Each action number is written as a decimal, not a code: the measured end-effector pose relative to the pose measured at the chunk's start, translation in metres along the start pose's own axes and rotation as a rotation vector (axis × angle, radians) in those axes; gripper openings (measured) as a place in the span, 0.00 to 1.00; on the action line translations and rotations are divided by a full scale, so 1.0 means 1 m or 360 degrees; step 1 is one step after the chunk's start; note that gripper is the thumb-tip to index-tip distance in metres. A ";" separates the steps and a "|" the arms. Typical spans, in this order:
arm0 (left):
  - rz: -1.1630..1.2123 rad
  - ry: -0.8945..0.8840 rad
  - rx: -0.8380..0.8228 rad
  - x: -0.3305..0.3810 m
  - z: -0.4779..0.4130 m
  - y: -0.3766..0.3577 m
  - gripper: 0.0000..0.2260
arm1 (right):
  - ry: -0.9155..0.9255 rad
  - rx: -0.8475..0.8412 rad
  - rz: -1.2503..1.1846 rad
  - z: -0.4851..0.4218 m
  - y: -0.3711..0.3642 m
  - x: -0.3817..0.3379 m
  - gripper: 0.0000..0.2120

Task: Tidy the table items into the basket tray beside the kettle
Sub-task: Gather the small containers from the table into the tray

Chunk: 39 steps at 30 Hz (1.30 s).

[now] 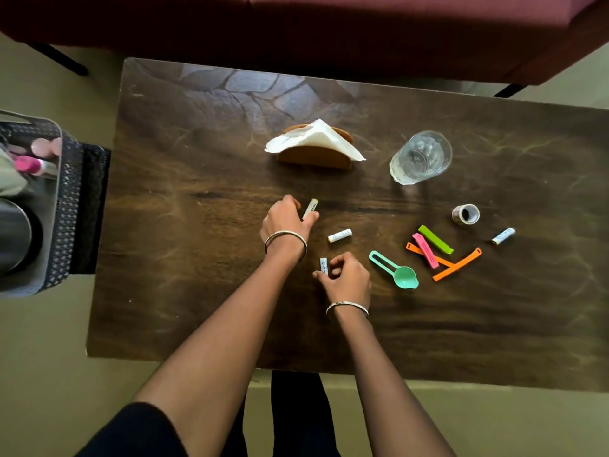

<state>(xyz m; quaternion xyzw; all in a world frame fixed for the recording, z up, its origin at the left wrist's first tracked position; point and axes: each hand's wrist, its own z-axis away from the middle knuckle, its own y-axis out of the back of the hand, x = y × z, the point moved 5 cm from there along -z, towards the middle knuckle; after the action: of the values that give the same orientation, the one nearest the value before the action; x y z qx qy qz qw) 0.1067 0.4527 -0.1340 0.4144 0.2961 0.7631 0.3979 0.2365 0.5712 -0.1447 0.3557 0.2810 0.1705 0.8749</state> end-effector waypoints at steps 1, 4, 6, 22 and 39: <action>-0.0059 -0.0018 0.0007 0.002 -0.002 -0.003 0.18 | -0.0006 0.0007 0.0012 -0.001 -0.002 0.000 0.15; -0.0171 -0.0074 0.0041 0.007 -0.006 -0.011 0.18 | 0.0008 -0.0025 0.0029 -0.005 -0.009 0.000 0.10; -0.0187 -0.0091 0.0051 0.009 -0.007 -0.015 0.14 | 0.0044 -0.0038 0.0025 -0.008 -0.009 -0.001 0.06; 0.1612 0.0300 -0.0470 -0.064 0.041 0.005 0.12 | -0.0072 -0.0231 -0.1429 0.003 0.025 -0.029 0.18; 0.2350 0.0586 -0.0432 -0.188 0.034 0.141 0.12 | -0.0237 -0.0698 -0.2102 0.087 -0.066 -0.165 0.18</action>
<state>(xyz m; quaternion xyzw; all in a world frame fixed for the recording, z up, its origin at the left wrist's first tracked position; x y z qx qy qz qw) 0.1496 0.2247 -0.0818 0.3184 -0.0918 0.9169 -0.2224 0.1665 0.3976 -0.0797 -0.0635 0.3368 -0.3688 0.8640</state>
